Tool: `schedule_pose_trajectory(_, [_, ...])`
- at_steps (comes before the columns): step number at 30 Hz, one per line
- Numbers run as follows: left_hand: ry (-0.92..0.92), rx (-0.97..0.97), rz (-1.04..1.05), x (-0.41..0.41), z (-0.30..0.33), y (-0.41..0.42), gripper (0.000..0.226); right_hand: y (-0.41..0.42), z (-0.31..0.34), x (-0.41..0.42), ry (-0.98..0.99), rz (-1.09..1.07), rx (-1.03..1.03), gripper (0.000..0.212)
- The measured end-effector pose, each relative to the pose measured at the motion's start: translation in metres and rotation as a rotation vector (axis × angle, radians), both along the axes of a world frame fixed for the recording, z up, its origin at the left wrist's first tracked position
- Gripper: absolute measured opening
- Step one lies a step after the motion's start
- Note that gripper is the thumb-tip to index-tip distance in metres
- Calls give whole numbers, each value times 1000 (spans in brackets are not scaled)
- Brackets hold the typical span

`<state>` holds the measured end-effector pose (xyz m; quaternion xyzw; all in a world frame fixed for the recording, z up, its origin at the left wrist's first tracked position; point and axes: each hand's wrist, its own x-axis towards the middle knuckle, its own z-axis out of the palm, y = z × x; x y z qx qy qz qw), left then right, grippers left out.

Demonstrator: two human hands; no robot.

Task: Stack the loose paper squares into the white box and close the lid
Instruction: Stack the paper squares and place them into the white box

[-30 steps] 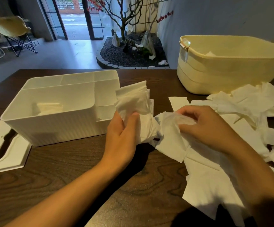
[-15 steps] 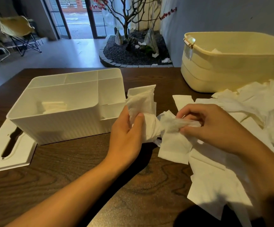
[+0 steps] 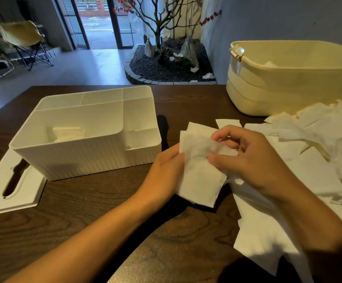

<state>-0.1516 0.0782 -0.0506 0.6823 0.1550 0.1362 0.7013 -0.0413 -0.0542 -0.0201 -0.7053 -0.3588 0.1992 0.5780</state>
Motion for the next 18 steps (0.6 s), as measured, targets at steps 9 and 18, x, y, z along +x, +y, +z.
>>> schedule_pose_trajectory(9, [109,91,-168,1,-5,8,34,4,-13,4,-199,-165,-21,22])
schedule_pose_trajectory(18, [193,279,-278,-5,9,19,44,0,-16,17,-78,183,-142,57])
